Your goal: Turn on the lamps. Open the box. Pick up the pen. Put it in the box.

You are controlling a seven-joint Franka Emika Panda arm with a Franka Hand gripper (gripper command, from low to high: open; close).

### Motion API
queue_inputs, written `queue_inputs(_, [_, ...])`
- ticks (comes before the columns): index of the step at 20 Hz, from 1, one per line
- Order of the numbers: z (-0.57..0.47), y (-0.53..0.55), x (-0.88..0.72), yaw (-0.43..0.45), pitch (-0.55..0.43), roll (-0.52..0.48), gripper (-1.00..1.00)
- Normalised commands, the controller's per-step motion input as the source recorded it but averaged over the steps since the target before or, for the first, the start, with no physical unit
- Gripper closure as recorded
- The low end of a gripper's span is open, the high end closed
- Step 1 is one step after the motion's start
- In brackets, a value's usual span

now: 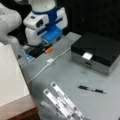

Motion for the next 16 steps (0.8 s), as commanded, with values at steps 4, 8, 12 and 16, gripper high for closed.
queue_inputs(4, [-0.01, 0.05, 0.02, 0.220, 0.123, 0.305, -1.00])
queue_inputs(8, [-0.05, 0.08, 0.02, 0.159, 0.074, 0.274, -1.00])
queue_inputs(12, [-0.02, 0.10, -0.05, 0.026, 0.061, 0.222, -1.00])
queue_inputs(16, [-0.11, 0.25, -0.22, 0.001, -0.035, 0.129, -1.00])
